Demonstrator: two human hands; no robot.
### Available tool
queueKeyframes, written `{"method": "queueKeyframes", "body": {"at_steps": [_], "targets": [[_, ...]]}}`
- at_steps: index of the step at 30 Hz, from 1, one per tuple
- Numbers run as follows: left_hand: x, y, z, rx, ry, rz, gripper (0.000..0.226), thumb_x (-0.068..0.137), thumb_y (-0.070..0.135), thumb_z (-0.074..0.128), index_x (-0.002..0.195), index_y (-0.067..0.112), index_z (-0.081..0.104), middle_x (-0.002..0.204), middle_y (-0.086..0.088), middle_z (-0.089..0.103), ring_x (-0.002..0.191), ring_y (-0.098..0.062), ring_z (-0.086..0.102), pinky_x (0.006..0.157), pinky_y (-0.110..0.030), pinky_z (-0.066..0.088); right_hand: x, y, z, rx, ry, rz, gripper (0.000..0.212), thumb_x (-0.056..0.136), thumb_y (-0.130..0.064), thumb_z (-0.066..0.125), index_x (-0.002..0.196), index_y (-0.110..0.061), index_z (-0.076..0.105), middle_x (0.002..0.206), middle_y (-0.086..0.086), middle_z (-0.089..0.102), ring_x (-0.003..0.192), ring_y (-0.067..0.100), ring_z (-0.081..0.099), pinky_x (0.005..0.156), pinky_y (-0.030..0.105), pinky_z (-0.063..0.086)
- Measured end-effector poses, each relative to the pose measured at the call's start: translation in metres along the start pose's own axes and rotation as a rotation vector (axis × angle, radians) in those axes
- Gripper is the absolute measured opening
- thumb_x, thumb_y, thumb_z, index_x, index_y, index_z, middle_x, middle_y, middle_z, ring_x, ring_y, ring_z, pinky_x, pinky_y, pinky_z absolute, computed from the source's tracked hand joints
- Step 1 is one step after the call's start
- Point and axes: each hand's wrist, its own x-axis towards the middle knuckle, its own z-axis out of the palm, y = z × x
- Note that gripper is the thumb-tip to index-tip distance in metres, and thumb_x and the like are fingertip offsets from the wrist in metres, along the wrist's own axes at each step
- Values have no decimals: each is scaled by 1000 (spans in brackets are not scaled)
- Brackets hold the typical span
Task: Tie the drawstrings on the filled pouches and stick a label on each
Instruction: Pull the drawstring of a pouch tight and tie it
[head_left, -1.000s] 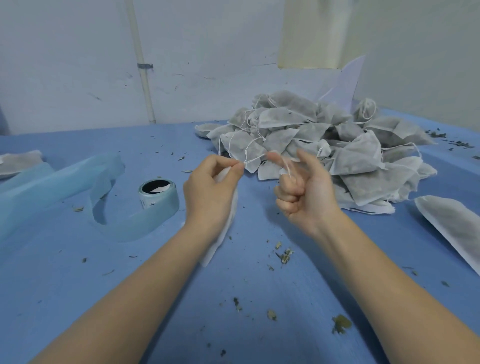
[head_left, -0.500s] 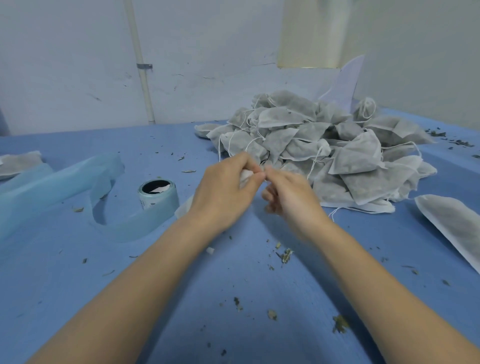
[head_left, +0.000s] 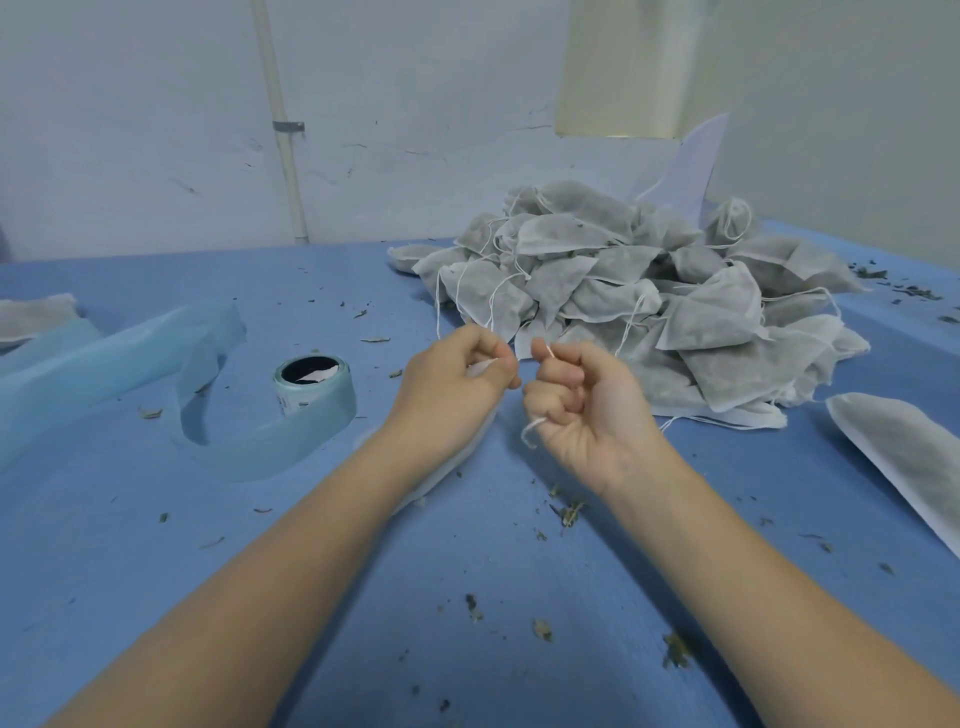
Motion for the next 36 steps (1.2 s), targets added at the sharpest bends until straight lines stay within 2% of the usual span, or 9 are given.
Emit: {"method": "queueKeyframes", "body": {"at_steps": [5,12,15,19,22,25,29,32,36], "targets": [[-4,-1,5,-37,143,-24,8,82,22,64,74,25,62,79,11,70,81,-4,63,74,-21,45,3,10,-1,-107,-100,-76,28,90,1,34,104,4,58,48,-2,38,35,4,24,37,15,20],[-8,1,3,-34,147,-42,10,85,28,61,78,23,65,73,11,71,85,-4,64,78,-23,44,1,11,-6,-953,-67,-249,52,84,2,35,120,-24,61,49,-8,38,46,5,31,42,15,29],[-9,1,3,-10,135,-54,13,86,29,58,78,24,67,75,10,71,86,-6,64,79,-24,45,0,9,-6,-1084,-49,-252,51,87,-1,36,120,-30,61,50,-8,39,45,3,35,43,13,31],[-6,0,6,82,191,-65,15,87,28,57,80,22,69,76,10,69,80,-6,61,67,-18,41,0,10,-8,-1354,-30,-372,40,91,-7,41,112,-35,62,49,-13,47,48,3,41,54,16,35],[-3,-1,7,141,199,-72,16,88,23,54,79,20,67,72,14,64,78,-6,56,60,-10,37,2,13,-9,-1535,53,-582,9,95,-13,48,100,-20,49,52,-11,53,57,0,49,57,9,37],[-1,-2,6,74,192,-107,20,87,20,54,72,23,65,70,15,65,76,-3,56,64,-15,37,4,13,-13,-1516,111,-655,20,92,-21,59,91,-19,39,55,-10,48,55,-4,48,58,7,37],[-1,-3,2,-140,174,-147,22,91,18,54,72,23,63,69,14,66,61,5,56,51,-3,37,7,7,-18,-1287,131,-390,10,88,-31,64,84,-24,60,62,-13,53,49,-1,45,52,15,37],[-3,1,-3,-352,82,-164,21,93,10,54,74,13,63,62,10,63,50,7,54,49,-3,38,9,2,-20,-1184,56,-303,15,89,-25,65,90,-13,74,52,-21,53,47,-3,45,48,11,31],[-8,3,-5,-429,-62,-134,27,90,5,55,67,13,66,55,8,57,54,-2,52,54,-6,38,9,-5,-17,-1072,41,-255,20,84,-20,71,84,0,69,53,-10,40,45,4,31,43,14,27]]}}
